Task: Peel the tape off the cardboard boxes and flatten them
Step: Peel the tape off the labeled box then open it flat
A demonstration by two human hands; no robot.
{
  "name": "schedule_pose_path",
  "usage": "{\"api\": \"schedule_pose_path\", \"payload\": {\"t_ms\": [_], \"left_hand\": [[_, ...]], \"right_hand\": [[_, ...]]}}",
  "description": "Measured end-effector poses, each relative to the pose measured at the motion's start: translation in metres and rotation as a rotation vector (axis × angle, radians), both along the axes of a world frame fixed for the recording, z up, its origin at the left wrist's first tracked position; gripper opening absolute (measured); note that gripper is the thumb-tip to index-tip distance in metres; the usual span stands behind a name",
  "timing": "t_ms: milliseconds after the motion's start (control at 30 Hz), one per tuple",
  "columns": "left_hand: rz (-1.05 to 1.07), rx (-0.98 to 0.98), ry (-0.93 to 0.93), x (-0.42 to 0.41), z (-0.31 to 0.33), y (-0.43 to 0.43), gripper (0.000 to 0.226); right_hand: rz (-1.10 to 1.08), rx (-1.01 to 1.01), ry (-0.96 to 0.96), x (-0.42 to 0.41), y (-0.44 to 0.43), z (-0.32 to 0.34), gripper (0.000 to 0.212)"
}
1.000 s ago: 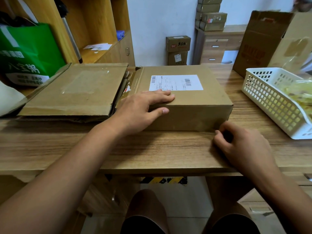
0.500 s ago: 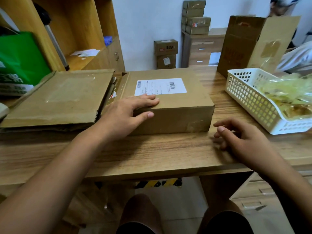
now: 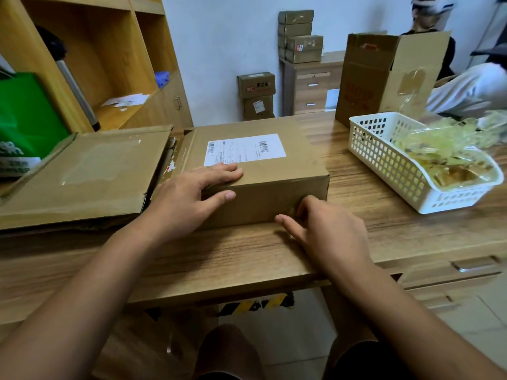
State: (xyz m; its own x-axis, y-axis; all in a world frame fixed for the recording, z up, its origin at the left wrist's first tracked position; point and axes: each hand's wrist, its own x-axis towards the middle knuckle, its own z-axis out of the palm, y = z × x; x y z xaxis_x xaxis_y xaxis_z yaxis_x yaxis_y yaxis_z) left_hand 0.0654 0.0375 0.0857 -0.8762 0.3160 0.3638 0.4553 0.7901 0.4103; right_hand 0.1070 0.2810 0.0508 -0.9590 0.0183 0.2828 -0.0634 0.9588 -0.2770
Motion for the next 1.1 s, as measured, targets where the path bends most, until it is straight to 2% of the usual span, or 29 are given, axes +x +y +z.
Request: {"api": "schedule_pose_path", "payload": {"t_ms": [100, 267, 400, 467, 567, 633, 700, 800, 933, 1100], "left_hand": [[-0.006, 0.003, 0.001, 0.000, 0.000, -0.001, 0.043], [-0.031, -0.001, -0.016, -0.002, 0.000, -0.004, 0.043], [-0.042, 0.017, -0.029, -0.002, 0.001, -0.004, 0.043], [-0.041, 0.032, -0.027, -0.002, 0.000, -0.003, 0.043], [-0.033, 0.021, -0.027, 0.000, 0.001, -0.003, 0.050], [-0.039, 0.019, -0.034, 0.000, 0.002, -0.003, 0.051], [-0.043, 0.023, -0.041, 0.001, 0.002, -0.002, 0.050], [-0.037, 0.020, -0.045, 0.002, 0.003, -0.002, 0.051], [-0.046, 0.011, -0.035, 0.002, 0.003, -0.002, 0.049], [-0.078, 0.021, -0.043, -0.001, 0.002, -0.006, 0.046]], "right_hand": [[0.003, -0.020, 0.038, -0.003, 0.007, -0.002, 0.032], [0.040, -0.109, 0.117, 0.000, 0.035, -0.007, 0.020], [-0.099, -0.324, 0.165, -0.005, 0.075, -0.007, 0.020], [-0.096, -0.385, 0.155, -0.003, 0.086, -0.002, 0.024], [-0.024, -0.332, 0.098, 0.008, 0.070, 0.001, 0.042], [0.015, -0.218, 0.034, 0.012, 0.050, -0.001, 0.055], [0.032, -0.110, -0.004, 0.010, 0.032, -0.001, 0.059], [0.069, -0.047, 0.014, 0.003, 0.011, -0.002, 0.050], [0.072, -0.090, 0.046, -0.001, 0.011, -0.005, 0.027], [0.069, -0.096, 0.100, 0.006, 0.042, -0.008, 0.023]]}}
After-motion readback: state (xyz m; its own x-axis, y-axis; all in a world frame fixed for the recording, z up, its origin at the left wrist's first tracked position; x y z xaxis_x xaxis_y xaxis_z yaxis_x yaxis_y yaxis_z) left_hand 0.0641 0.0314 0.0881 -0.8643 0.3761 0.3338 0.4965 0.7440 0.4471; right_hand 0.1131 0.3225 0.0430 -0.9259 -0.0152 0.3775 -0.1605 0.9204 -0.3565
